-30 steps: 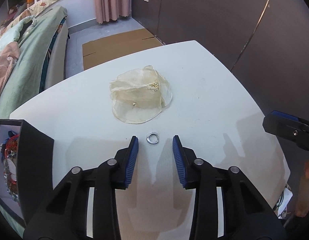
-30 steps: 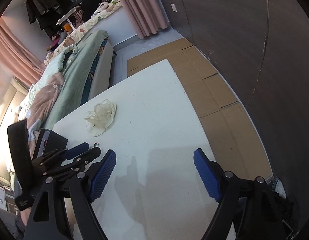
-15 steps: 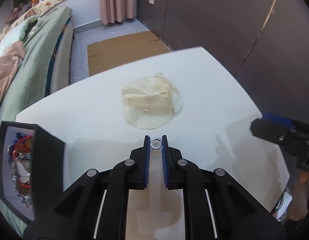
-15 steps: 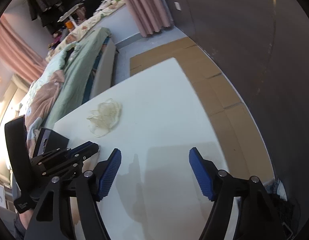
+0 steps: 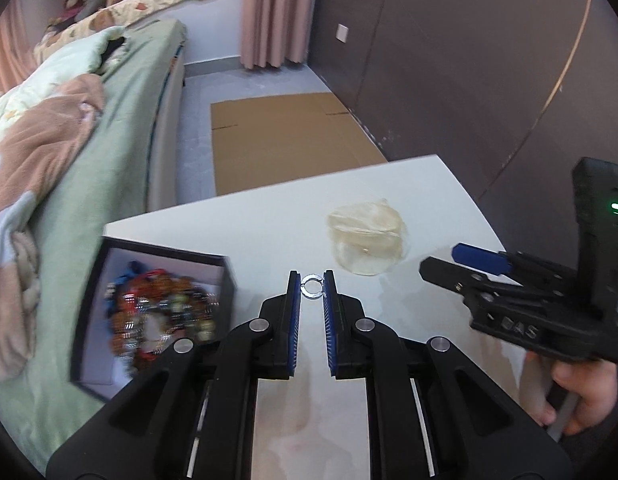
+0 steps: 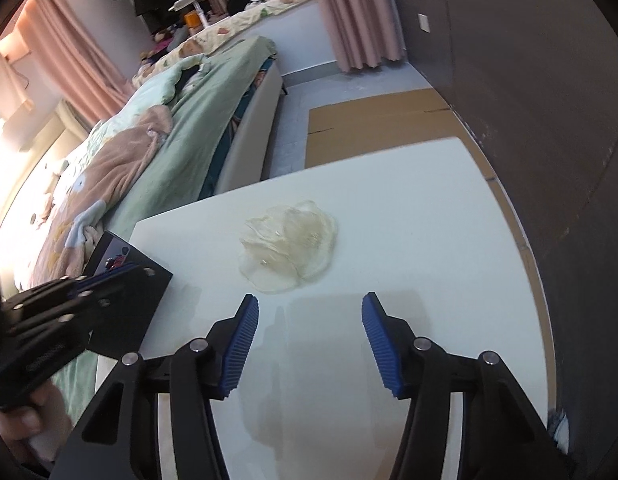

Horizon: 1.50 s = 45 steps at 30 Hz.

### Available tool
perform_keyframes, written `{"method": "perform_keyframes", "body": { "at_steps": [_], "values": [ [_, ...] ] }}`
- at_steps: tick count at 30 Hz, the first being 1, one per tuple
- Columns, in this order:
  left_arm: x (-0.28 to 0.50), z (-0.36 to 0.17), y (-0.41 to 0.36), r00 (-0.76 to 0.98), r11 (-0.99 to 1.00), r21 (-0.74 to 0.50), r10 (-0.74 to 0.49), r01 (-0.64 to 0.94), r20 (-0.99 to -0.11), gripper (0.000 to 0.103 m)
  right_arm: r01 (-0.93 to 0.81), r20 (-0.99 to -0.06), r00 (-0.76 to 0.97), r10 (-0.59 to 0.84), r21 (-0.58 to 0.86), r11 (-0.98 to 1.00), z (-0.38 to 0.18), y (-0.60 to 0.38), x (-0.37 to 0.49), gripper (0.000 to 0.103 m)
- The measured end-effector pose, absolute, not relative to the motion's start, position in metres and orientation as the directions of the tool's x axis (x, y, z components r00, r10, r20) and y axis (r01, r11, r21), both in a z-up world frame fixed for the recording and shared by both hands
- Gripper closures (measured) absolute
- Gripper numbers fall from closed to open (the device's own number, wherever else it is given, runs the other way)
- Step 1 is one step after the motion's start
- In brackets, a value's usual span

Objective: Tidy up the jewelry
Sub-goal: 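Drop the silver ring into the box with the left gripper while the right grasps the organza pouch, then carry the clear organza pouch over the box and open the right gripper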

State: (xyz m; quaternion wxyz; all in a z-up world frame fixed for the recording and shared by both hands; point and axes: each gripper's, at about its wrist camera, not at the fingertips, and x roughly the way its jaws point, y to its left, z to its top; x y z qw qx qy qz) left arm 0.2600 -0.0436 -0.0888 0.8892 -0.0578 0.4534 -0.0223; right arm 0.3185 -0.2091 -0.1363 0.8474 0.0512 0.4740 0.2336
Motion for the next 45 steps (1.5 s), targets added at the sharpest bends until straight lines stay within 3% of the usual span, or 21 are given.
{"method": "perform_keyframes", "body": {
  "at_steps": [9, 10, 12, 13, 14, 19, 20, 21, 23, 24, 26, 36, 42, 45],
  "values": [
    [0.236, -0.061, 0.012, 0.627, 0.986, -0.133, -0.04, -0.102, -0.778, 0.091, -0.392, -0.792, 0.45, 0.413, 0.24, 0.888, -0.145, -0.172, 0.346, 0.049],
    [0.235, -0.06, 0.016, 0.628, 0.985, -0.134, -0.035, -0.111, -0.778, 0.091, -0.393, -0.79, 0.456, 0.41, 0.235, 0.889, -0.145, -0.17, 0.347, 0.053],
    [0.231, -0.058, 0.029, 0.631, 0.98, -0.144, -0.027, -0.135, -0.776, 0.091, -0.394, -0.795, 0.443, 0.414, 0.243, 0.887, -0.148, -0.166, 0.352, 0.078],
    [0.229, -0.057, 0.034, 0.633, 0.978, -0.148, -0.024, -0.145, -0.774, 0.091, -0.387, -0.803, 0.424, 0.418, 0.257, 0.886, -0.151, -0.164, 0.355, 0.097],
    [0.228, -0.056, 0.04, 0.636, 0.976, -0.153, -0.02, -0.155, -0.772, 0.091, -0.38, -0.799, 0.425, 0.426, 0.269, 0.885, -0.15, -0.165, 0.354, 0.101],
    [0.225, -0.058, 0.058, 0.638, 0.963, -0.2, -0.042, -0.178, -0.769, 0.09, -0.404, -0.754, 0.456, 0.473, 0.298, 0.865, -0.13, -0.164, 0.339, 0.102],
    [0.225, -0.059, 0.06, 0.636, 0.96, -0.219, -0.059, -0.177, -0.77, 0.084, -0.406, -0.747, 0.459, 0.482, 0.306, 0.861, -0.125, -0.164, 0.335, 0.102],
    [0.225, -0.059, 0.063, 0.635, 0.955, -0.238, -0.076, -0.174, -0.769, 0.069, -0.409, -0.741, 0.461, 0.489, 0.311, 0.858, -0.12, -0.164, 0.332, 0.102],
    [0.221, -0.056, 0.07, 0.657, 0.947, -0.26, -0.076, -0.187, -0.75, 0.049, -0.424, -0.724, 0.465, 0.509, 0.323, 0.846, -0.106, -0.16, 0.323, 0.102],
    [0.219, -0.054, 0.072, 0.666, 0.945, -0.266, -0.074, -0.192, -0.742, 0.046, -0.435, -0.716, 0.468, 0.517, 0.323, 0.841, -0.099, -0.157, 0.319, 0.102],
    [0.215, -0.052, 0.078, 0.674, 0.939, -0.279, -0.076, -0.199, -0.735, 0.045, -0.457, -0.7, 0.477, 0.531, 0.318, 0.83, -0.084, -0.152, 0.31, 0.102],
    [0.186, -0.043, 0.11, 0.695, 0.921, -0.294, -0.035, -0.258, -0.719, 0.02, -0.549, -0.651, 0.46, 0.603, 0.326, 0.77, -0.037, -0.111, 0.284, 0.101],
    [0.169, -0.039, 0.123, 0.698, 0.911, -0.298, -0.015, -0.286, -0.716, 0.011, -0.607, -0.638, 0.41, 0.652, 0.343, 0.717, -0.023, -0.076, 0.268, 0.1],
    [0.162, -0.035, 0.126, 0.699, 0.909, -0.293, -0.002, -0.297, -0.715, 0.008, -0.626, -0.653, 0.348, 0.673, 0.372, 0.685, -0.025, -0.059, 0.262, 0.09]
  ]
}}
